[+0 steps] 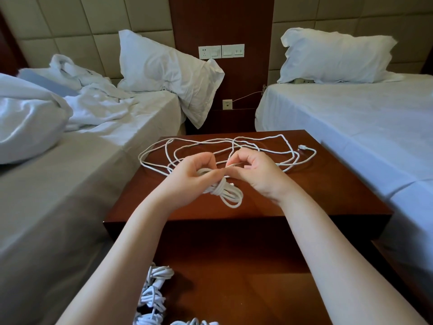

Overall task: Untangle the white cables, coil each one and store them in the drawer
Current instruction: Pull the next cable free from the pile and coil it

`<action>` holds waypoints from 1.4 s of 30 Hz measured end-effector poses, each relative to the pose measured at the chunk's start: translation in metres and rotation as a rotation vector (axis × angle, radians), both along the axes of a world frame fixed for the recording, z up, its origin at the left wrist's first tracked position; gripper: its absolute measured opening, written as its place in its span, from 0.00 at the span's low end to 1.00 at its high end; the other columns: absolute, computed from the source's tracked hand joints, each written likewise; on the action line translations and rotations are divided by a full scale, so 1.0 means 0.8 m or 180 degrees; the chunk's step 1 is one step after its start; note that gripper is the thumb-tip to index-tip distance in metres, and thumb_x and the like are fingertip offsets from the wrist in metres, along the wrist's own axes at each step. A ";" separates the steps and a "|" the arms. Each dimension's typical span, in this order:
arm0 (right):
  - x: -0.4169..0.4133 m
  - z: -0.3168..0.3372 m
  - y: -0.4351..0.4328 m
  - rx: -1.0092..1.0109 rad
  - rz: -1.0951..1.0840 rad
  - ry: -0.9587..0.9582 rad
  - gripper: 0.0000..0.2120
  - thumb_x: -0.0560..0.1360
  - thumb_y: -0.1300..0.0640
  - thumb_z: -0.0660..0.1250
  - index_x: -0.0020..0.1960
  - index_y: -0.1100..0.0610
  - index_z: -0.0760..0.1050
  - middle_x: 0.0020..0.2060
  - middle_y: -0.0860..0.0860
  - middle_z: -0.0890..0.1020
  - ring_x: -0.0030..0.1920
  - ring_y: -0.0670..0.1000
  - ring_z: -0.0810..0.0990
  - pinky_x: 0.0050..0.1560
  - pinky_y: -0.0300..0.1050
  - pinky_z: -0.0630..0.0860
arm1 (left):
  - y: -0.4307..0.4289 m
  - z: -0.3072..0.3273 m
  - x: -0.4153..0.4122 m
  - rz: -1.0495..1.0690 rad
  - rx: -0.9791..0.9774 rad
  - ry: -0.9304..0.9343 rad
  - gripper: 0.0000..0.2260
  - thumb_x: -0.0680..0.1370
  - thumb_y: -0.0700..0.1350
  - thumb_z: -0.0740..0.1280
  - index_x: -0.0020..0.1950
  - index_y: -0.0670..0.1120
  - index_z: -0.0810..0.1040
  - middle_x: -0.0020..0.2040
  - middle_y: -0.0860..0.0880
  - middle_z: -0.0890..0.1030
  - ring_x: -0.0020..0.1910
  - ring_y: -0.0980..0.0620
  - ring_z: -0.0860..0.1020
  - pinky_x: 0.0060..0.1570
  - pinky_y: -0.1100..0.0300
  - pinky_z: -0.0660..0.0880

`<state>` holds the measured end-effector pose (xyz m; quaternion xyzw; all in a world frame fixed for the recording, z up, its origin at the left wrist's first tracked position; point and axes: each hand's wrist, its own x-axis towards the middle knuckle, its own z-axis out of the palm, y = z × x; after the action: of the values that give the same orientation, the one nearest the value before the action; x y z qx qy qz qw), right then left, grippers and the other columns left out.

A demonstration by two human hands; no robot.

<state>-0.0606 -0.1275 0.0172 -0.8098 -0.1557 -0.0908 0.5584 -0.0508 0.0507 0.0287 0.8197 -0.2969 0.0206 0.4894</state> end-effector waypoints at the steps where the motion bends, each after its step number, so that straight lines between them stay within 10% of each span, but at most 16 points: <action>1: 0.001 0.000 0.001 -0.0077 -0.0026 -0.0039 0.05 0.74 0.57 0.72 0.40 0.51 0.78 0.42 0.50 0.79 0.47 0.49 0.79 0.52 0.44 0.76 | 0.000 -0.002 0.002 0.0128 0.0160 -0.0146 0.15 0.75 0.48 0.70 0.34 0.46 0.69 0.30 0.51 0.72 0.30 0.55 0.68 0.31 0.59 0.67; 10: -0.004 0.009 0.019 -0.0996 -0.0590 -0.0380 0.09 0.80 0.59 0.62 0.55 0.54 0.80 0.50 0.47 0.79 0.51 0.45 0.76 0.47 0.33 0.71 | -0.002 -0.023 0.015 0.1643 0.0626 -0.1215 0.10 0.80 0.47 0.63 0.49 0.44 0.81 0.36 0.50 0.79 0.36 0.49 0.78 0.34 0.59 0.70; 16: -0.013 0.012 0.036 -0.0892 -0.0497 -0.0316 0.06 0.79 0.53 0.65 0.47 0.50 0.80 0.35 0.43 0.80 0.40 0.47 0.81 0.45 0.44 0.78 | 0.008 -0.026 0.025 0.2224 0.0220 -0.1442 0.12 0.80 0.47 0.63 0.44 0.41 0.79 0.34 0.46 0.78 0.37 0.46 0.74 0.36 0.58 0.64; 24: -0.007 -0.001 0.047 -0.0520 -0.0416 -0.0187 0.07 0.78 0.54 0.67 0.47 0.54 0.84 0.32 0.42 0.82 0.35 0.39 0.80 0.40 0.32 0.74 | -0.009 -0.013 0.023 0.2256 -0.1141 -0.0422 0.17 0.80 0.46 0.61 0.31 0.44 0.70 0.27 0.50 0.70 0.30 0.50 0.68 0.33 0.57 0.66; 28: -0.007 0.000 0.043 -0.0152 -0.0568 -0.0354 0.05 0.76 0.55 0.69 0.50 0.56 0.81 0.39 0.46 0.85 0.40 0.42 0.83 0.49 0.41 0.79 | -0.017 -0.007 0.016 0.1679 -0.1895 0.0348 0.15 0.81 0.43 0.59 0.33 0.45 0.70 0.25 0.51 0.72 0.22 0.54 0.67 0.23 0.62 0.64; 35: -0.011 0.004 0.040 0.0228 -0.0467 -0.0368 0.16 0.74 0.56 0.72 0.55 0.53 0.67 0.41 0.48 0.84 0.42 0.44 0.84 0.49 0.41 0.80 | -0.005 0.000 0.021 0.1198 -0.1641 0.1314 0.15 0.82 0.41 0.57 0.35 0.41 0.70 0.21 0.48 0.64 0.15 0.56 0.59 0.19 0.69 0.53; 42: -0.012 0.011 0.034 0.0073 -0.0320 -0.0037 0.09 0.75 0.54 0.71 0.52 0.54 0.75 0.36 0.49 0.85 0.37 0.43 0.83 0.37 0.26 0.73 | -0.001 0.010 0.013 0.1283 -0.1262 0.1043 0.18 0.81 0.48 0.60 0.33 0.45 0.79 0.27 0.49 0.76 0.26 0.56 0.72 0.27 0.64 0.70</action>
<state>-0.0705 -0.1004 0.0257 -0.8096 -0.1171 -0.1252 0.5614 -0.0403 0.0500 0.0364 0.7431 -0.0361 0.0422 0.6668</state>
